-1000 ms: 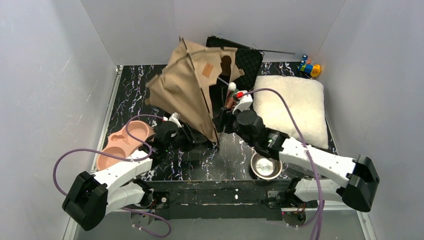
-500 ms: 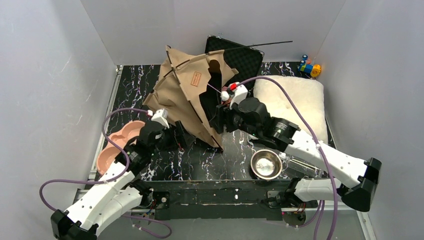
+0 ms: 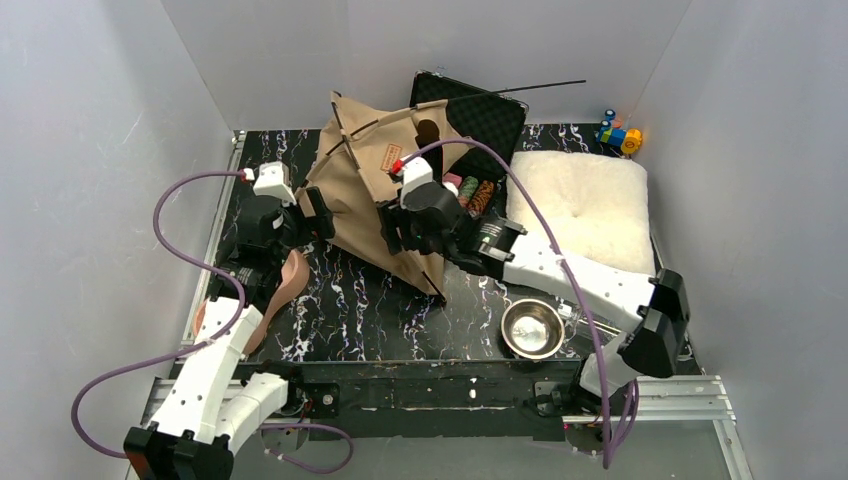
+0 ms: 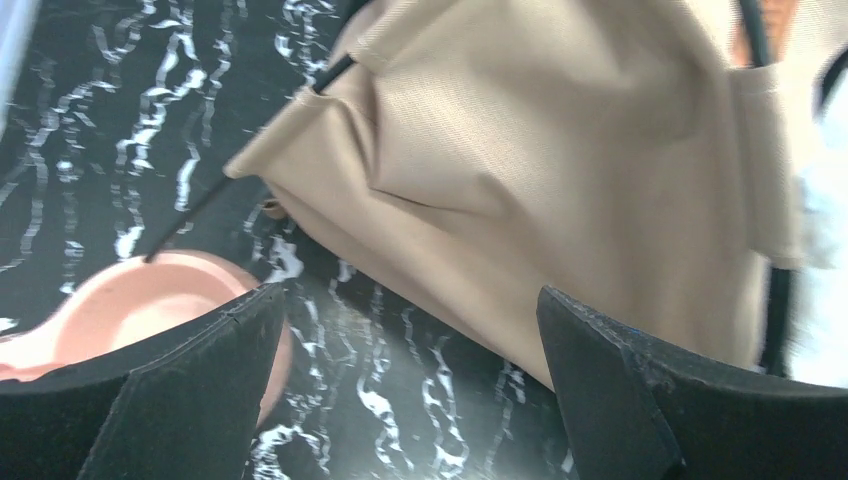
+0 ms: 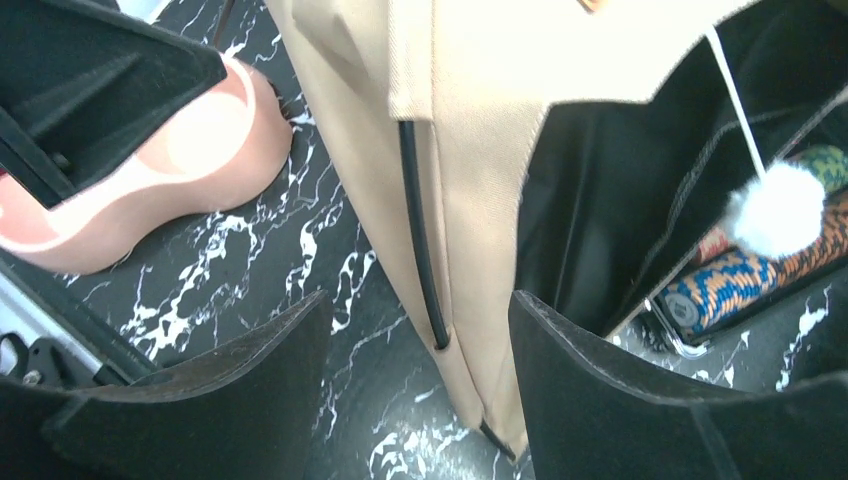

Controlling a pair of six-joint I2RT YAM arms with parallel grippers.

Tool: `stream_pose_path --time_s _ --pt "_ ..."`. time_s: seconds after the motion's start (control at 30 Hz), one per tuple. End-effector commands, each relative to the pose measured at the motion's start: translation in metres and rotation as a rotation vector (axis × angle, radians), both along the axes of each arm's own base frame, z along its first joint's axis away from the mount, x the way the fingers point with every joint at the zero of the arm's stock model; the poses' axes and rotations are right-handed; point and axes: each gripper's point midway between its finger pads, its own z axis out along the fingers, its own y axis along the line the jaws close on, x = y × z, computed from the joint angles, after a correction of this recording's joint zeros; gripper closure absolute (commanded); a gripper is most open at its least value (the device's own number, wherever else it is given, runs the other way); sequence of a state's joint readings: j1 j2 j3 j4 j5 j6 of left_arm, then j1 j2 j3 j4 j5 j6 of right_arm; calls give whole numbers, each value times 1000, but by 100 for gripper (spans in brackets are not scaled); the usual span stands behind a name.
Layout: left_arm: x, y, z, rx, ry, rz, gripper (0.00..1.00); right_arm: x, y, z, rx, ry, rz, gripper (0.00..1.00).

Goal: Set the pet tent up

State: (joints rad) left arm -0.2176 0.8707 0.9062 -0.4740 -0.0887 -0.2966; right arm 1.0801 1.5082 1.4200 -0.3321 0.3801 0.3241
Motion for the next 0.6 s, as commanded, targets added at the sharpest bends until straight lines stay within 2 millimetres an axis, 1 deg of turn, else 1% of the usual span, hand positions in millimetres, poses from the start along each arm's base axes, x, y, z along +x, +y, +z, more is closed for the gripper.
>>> stream_pose_path --time_s 0.0,0.07,0.17,0.2,0.23,0.27,0.3,0.4,0.43,0.5,0.57 --pt "7 41 1 161 -76 152 2 24 19 13 -25 -94 -49 28" --pt "2 39 5 147 -105 140 2 33 27 6 -57 -104 -60 29" --pt "-4 41 10 136 -136 151 2 45 38 -4 -109 -114 -79 34" --pt "-4 43 10 137 -140 158 2 52 36 -7 -134 -123 -118 40" --pt "-5 45 11 142 -139 169 2 58 33 -8 -157 -131 -158 51" --pt "-6 48 12 148 -135 184 2 63 29 -5 -172 -145 -192 64" --pt "-6 53 14 156 -139 209 2 66 24 -4 -190 -153 -221 72" --pt "-11 66 22 181 -170 277 2 66 7 17 -194 -176 -273 96" --pt "-14 71 28 185 -191 301 2 65 1 27 -186 -187 -282 99" --pt "-21 80 38 192 -237 341 2 61 -9 49 -177 -220 -274 99" --pt "-27 79 50 186 -304 324 2 57 -24 71 -180 -252 -274 99"
